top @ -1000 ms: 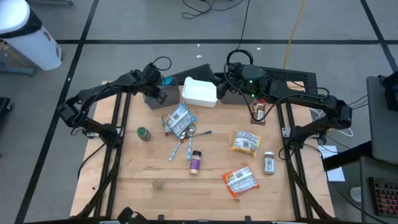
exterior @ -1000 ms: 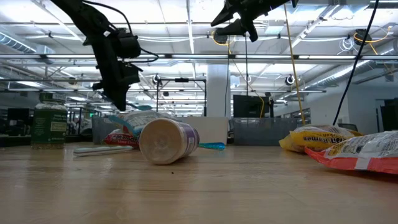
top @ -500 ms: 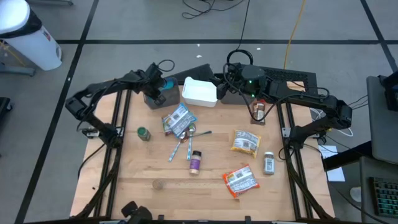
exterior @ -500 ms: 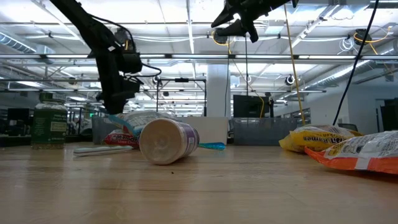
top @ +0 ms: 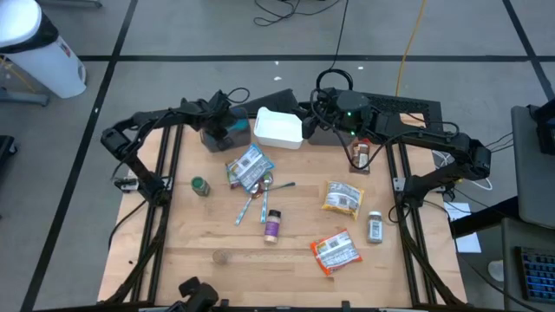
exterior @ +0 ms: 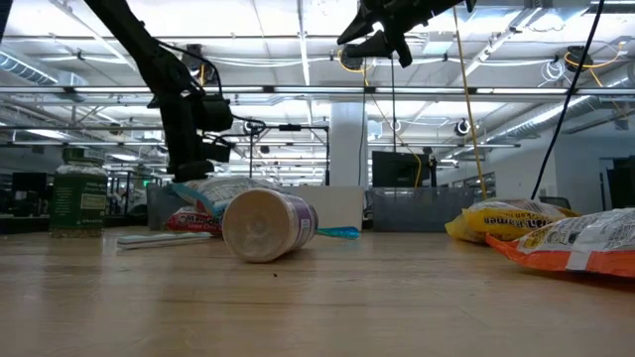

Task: Pick & Place Food Item
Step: Put the blue baby spoon into the left black bin

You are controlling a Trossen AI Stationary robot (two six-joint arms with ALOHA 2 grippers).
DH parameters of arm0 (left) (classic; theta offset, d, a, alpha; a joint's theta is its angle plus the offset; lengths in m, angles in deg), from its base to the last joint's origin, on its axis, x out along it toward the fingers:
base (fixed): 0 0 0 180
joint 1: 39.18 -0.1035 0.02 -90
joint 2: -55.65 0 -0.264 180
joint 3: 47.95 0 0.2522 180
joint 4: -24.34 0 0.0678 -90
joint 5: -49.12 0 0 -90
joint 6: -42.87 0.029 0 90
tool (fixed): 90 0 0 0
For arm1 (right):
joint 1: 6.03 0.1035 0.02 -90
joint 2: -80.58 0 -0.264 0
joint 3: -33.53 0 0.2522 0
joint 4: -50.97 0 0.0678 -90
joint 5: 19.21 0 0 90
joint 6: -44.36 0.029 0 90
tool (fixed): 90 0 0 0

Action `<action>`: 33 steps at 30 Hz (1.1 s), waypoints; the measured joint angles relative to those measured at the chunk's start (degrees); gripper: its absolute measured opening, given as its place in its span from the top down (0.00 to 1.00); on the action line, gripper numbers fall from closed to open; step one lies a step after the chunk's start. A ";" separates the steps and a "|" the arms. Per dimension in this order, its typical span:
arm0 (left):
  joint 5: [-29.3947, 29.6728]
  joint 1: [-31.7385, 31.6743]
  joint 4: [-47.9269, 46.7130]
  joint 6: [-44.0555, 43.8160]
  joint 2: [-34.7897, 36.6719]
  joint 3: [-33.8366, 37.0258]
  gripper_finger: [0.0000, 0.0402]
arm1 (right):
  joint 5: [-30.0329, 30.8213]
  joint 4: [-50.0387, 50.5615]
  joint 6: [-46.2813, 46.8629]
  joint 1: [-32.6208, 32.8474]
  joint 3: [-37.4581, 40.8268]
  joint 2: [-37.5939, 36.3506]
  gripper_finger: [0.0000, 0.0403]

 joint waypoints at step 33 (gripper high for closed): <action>-2.90 -3.31 1.29 -0.53 -4.48 -0.07 0.93 | 0.02 -0.40 -0.19 -2.05 0.37 0.01 0.62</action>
